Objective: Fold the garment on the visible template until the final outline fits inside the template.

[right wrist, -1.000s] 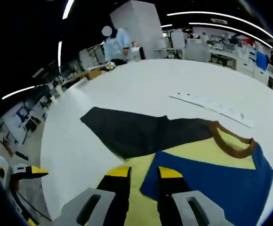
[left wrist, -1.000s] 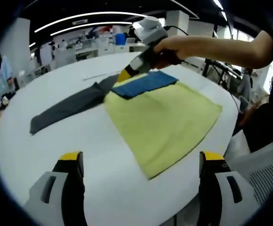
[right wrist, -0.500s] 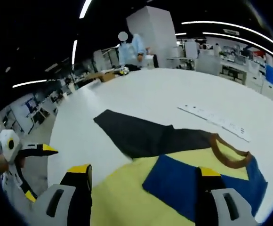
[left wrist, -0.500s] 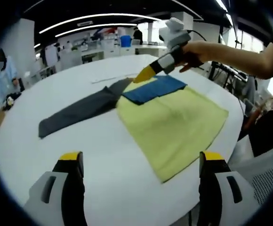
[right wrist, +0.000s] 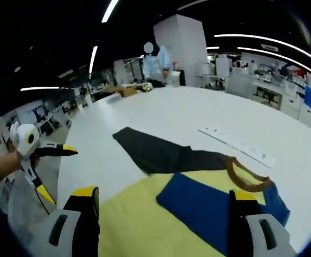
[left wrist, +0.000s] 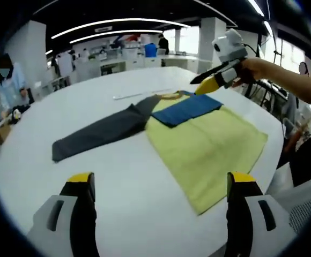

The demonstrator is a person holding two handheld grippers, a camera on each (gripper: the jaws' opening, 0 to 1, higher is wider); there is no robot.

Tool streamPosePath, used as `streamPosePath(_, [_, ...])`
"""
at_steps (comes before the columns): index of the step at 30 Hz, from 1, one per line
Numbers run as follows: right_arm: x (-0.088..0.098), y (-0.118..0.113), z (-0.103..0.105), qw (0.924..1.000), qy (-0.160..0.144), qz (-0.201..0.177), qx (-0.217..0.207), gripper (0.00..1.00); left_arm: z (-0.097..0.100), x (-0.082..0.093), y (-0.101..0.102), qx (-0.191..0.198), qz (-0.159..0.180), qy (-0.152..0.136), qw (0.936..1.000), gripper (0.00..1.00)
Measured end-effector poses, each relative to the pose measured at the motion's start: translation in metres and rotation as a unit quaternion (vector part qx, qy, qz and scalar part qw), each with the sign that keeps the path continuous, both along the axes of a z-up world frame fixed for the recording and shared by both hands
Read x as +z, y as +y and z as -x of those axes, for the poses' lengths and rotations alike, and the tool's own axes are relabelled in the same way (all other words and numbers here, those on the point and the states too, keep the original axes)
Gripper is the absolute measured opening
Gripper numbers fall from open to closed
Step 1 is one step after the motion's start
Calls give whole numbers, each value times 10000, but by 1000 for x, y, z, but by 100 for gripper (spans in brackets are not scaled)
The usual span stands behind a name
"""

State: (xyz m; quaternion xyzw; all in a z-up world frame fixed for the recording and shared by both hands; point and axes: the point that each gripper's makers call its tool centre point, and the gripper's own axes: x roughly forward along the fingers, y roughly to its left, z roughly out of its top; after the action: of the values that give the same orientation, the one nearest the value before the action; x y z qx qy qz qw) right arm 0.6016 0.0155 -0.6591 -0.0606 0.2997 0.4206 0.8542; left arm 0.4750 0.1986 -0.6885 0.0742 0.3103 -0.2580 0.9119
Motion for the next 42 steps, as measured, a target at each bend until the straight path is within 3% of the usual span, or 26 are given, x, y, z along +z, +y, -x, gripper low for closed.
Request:
streamPosePath(17, [21,-40,33,9988,-393,-222,210,99,-47,10,40,644,-77,-258,9976,99])
streamPosePath(26, [20,-62,51,9986,-484,-145,171,99,-82,11,76,1222,-114,-448,9914,96])
streamPosePath(31, [21,-68,59,9982,-527,-246,133,99,-97,6,93,1455,-263,-481,9878,88])
streamPosePath(36, [20,-69,69,9978,-563,-295,204,99,-110,3,108,1708,-202,-543,9836,79])
streamPosePath(42, [18,-69,81,9971,-602,-327,328,99,-128,-1,132,2164,-224,-646,9739,68])
